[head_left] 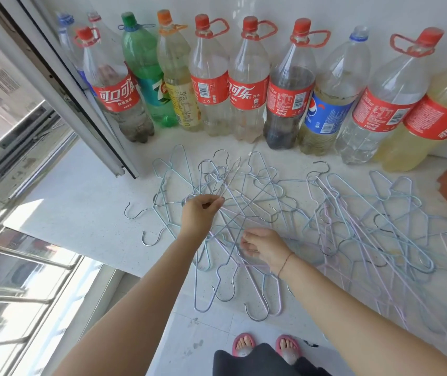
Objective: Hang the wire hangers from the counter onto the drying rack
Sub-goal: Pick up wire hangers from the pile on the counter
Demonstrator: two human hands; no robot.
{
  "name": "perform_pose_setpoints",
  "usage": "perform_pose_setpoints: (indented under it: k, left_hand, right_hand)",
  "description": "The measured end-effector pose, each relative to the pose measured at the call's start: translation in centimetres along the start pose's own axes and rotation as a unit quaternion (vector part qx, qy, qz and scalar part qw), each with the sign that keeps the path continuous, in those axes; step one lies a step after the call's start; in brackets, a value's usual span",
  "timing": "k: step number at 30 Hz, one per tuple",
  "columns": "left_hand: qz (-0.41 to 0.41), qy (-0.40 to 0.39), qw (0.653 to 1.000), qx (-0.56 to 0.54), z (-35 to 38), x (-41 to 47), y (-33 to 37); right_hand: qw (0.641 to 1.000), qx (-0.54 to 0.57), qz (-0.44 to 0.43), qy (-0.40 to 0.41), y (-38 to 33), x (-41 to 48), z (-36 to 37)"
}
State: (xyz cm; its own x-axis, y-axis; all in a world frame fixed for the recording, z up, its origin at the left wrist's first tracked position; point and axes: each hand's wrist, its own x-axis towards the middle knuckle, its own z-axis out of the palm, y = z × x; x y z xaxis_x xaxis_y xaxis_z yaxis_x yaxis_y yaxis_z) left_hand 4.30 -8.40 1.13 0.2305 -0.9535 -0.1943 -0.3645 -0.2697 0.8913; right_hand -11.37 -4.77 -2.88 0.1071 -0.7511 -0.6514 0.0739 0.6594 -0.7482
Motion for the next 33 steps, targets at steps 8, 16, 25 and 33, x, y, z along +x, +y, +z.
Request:
perform_pose_setpoints:
  k: [8,16,25,33]
  left_hand:
    - [-0.011,0.078,0.984,-0.161,-5.1,-0.2,1.1]
    - [0.023,0.120,0.977,-0.177,-8.5,-0.7,1.5]
    - [0.033,0.120,0.974,-0.191,-9.4,-1.5,1.6]
    - [0.050,0.117,0.975,-0.181,-10.2,-2.1,1.8]
  right_hand:
    - [0.995,0.091,0.029,0.001,0.2,0.2,3.5]
    - [0.990,0.113,-0.050,-0.064,-1.8,-2.9,4.2]
    - [0.991,0.056,-0.109,-0.055,-5.2,-5.7,4.0]
    - [0.987,0.000,-0.162,0.011,-6.3,-5.9,3.5]
